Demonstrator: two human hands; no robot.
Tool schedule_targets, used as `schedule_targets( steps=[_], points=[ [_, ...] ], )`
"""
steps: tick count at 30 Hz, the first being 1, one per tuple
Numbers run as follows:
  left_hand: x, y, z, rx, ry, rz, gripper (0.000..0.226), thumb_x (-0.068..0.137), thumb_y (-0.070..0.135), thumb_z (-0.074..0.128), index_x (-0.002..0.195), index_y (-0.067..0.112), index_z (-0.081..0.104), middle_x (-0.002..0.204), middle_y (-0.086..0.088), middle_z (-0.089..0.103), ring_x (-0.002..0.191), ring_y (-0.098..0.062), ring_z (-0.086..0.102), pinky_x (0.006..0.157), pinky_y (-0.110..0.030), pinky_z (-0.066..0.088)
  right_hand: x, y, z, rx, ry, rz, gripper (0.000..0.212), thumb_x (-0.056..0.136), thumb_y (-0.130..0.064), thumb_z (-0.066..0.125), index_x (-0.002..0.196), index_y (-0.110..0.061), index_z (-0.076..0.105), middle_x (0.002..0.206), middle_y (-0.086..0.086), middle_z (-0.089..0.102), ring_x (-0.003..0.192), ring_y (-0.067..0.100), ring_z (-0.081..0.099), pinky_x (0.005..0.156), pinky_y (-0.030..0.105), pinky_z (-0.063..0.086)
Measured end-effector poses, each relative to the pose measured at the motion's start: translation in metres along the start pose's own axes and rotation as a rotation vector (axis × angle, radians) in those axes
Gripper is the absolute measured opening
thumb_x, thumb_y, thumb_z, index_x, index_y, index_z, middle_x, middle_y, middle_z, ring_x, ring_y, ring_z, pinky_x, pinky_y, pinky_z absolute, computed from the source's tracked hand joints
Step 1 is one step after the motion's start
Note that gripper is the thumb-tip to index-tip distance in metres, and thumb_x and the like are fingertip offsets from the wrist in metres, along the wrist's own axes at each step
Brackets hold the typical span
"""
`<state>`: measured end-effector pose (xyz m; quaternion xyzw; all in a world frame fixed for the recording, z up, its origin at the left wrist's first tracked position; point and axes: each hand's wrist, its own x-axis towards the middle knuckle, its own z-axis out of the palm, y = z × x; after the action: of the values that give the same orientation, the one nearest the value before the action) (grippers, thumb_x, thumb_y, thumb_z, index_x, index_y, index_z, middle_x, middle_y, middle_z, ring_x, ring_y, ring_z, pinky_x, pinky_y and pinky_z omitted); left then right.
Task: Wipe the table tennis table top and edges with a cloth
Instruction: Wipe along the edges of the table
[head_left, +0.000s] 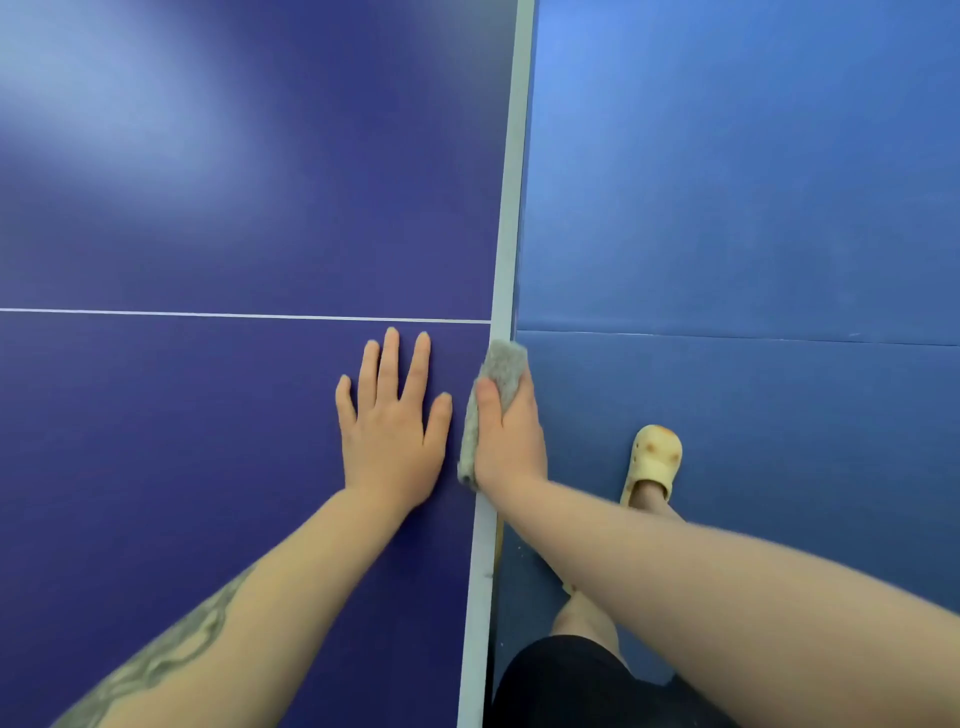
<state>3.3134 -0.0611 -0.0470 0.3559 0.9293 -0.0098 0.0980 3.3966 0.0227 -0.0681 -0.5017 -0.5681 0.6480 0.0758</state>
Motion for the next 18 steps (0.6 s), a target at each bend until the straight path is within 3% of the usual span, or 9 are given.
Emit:
schedule_targets(
  steps=[4,9,15,18],
  points=[
    [0.038,0.016,-0.001,0.007,0.005,0.011,0.062,0.095,0.048,0.006,0.155,0.034,-0.003,0.164,0.001,-0.005,0.150,-0.018,-0.009,0.119,-0.051,-0.001,0.031,-0.014,-0.001,0.027,0.029,-0.013,0.056,0.103,-0.051,0.035,0.154,-0.033,0.022,0.149,-0.008,0.044,0.128,0.017,0.050,0.103,0.037,0.044],
    [0.053,0.023,-0.002,-0.009,0.047,0.022,0.062,0.095,0.048,0.005,0.155,0.035,0.000,0.164,0.004,-0.002,0.151,-0.017,-0.007,0.120,-0.049,-0.002,-0.027,0.017,0.000,-0.001,0.004,0.040,0.062,0.101,-0.056,0.034,0.156,-0.037,0.014,0.154,-0.012,0.038,0.134,0.014,0.045,0.106,0.040,0.043],
    [0.054,0.023,-0.002,-0.005,0.045,0.015,0.063,0.095,0.048,0.006,0.156,0.034,0.005,0.164,0.002,0.002,0.151,-0.018,-0.003,0.120,-0.050,0.003,0.059,-0.031,-0.002,0.042,0.016,-0.028,0.058,0.102,-0.052,0.036,0.154,-0.031,0.023,0.151,-0.008,0.042,0.132,0.016,0.047,0.107,0.037,0.041],
    [0.053,0.024,-0.002,0.008,0.059,0.016,0.063,0.095,0.047,0.009,0.156,0.032,0.010,0.164,0.000,0.008,0.151,-0.019,0.003,0.119,-0.050,0.006,0.055,-0.027,-0.003,0.061,0.005,-0.023,0.058,0.102,-0.054,0.035,0.155,-0.033,0.022,0.152,-0.010,0.041,0.133,0.014,0.047,0.108,0.038,0.041]
  ],
)
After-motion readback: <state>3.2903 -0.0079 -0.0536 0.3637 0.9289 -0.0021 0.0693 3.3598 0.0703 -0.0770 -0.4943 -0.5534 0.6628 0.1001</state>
